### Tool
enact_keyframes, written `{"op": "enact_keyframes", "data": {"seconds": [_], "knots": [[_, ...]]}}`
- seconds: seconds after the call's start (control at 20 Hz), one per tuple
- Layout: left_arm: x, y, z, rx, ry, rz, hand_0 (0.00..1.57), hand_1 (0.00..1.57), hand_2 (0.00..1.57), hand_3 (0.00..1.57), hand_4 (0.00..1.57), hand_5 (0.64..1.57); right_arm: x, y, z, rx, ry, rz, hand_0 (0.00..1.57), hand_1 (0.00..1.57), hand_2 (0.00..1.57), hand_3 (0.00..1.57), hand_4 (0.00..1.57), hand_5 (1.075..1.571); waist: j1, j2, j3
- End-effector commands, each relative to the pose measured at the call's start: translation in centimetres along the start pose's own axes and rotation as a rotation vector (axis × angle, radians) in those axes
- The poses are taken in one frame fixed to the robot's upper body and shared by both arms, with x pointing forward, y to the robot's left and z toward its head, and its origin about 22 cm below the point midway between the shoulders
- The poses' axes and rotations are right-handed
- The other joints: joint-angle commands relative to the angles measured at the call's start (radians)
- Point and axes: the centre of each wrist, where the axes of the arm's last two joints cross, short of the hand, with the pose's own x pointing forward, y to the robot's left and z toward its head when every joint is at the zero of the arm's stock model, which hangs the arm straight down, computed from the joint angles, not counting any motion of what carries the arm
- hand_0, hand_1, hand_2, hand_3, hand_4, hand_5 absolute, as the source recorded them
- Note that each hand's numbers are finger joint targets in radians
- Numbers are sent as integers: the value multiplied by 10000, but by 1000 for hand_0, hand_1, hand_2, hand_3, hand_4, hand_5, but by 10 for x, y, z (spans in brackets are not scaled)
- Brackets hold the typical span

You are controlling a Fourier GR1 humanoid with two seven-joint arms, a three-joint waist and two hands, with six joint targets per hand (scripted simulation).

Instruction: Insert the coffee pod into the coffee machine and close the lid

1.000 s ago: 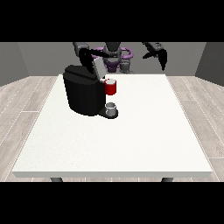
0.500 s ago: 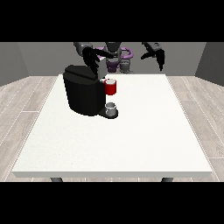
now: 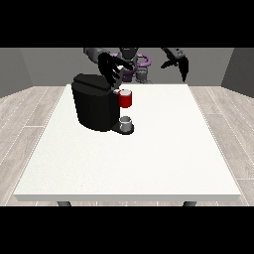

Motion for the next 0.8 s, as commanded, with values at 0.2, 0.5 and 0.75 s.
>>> {"op": "enact_keyframes", "data": {"seconds": [0.2, 0.5, 0.75], "knots": [[14, -6, -16, -521, -669, -20, 0, 0, 0, 0, 382, 1571, 72, 19, -5, 589, -2245, 138, 0, 0, 0, 0, 160, 1571, 1230, 443, -174], [26, -15, -29, -1256, -1147, 87, 0, 0, 0, 0, 444, 1571, 95, 8, 3, -74, -2376, 526, 0, 0, 0, 0, 0, 1571, 2079, 1008, -173], [39, -23, -40, -1611, -1522, -25, 0, 0, 0, 0, 426, 1571, 119, -25, 10, -740, -2487, 845, 0, 0, 0, 0, 0, 1571, 2735, 1380, -162]]}}
